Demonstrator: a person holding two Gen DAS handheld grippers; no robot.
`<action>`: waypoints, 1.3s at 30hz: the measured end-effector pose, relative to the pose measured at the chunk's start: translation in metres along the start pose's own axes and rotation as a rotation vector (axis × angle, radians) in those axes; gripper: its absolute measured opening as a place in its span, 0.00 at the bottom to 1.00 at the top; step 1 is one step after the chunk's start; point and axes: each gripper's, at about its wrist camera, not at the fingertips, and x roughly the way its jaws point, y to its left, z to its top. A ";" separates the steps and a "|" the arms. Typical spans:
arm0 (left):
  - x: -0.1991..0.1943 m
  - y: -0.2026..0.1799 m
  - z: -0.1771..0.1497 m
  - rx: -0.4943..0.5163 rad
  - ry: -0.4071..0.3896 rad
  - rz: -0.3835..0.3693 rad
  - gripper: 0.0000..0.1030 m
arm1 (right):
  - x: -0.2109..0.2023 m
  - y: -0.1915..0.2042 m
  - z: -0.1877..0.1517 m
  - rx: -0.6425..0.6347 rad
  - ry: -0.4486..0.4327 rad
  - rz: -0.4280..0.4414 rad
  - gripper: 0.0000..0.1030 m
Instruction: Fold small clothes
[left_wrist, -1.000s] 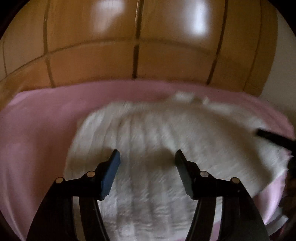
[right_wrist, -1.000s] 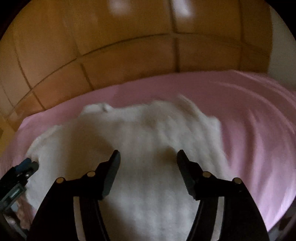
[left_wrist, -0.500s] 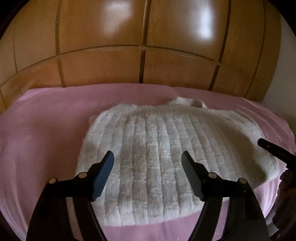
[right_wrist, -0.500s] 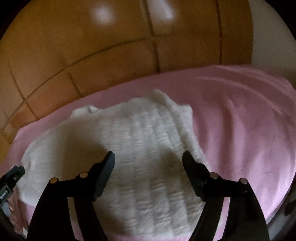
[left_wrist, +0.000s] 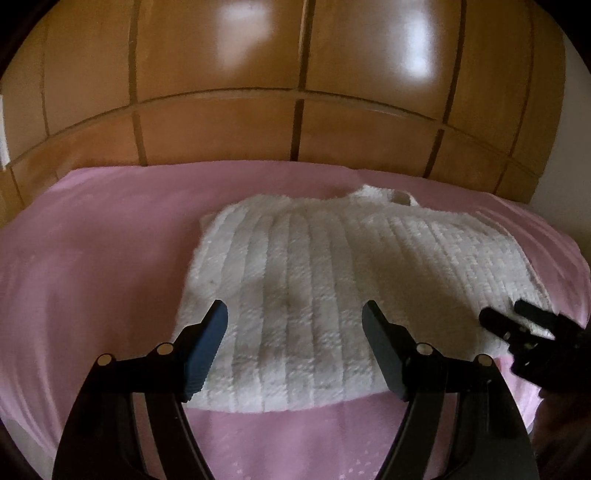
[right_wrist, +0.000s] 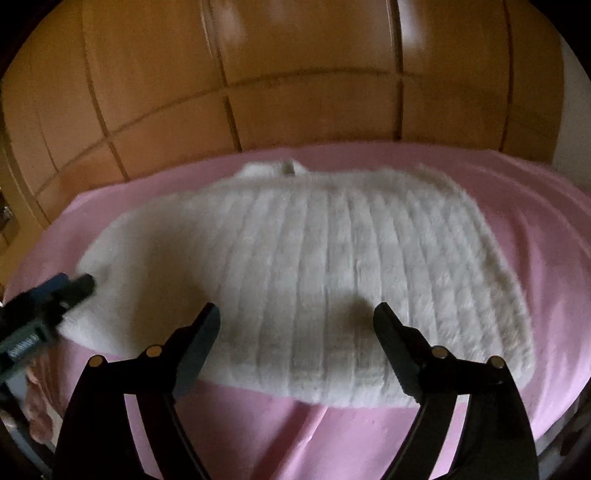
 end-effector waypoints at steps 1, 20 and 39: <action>0.001 0.002 -0.001 -0.007 0.004 0.005 0.72 | -0.003 -0.003 -0.004 0.013 0.008 0.001 0.83; 0.007 0.008 -0.005 -0.031 0.027 -0.106 0.72 | -0.036 -0.171 0.007 0.407 -0.054 -0.057 0.85; 0.051 -0.016 0.003 -0.029 0.148 -0.267 0.72 | -0.062 -0.120 0.043 0.318 -0.036 0.274 0.16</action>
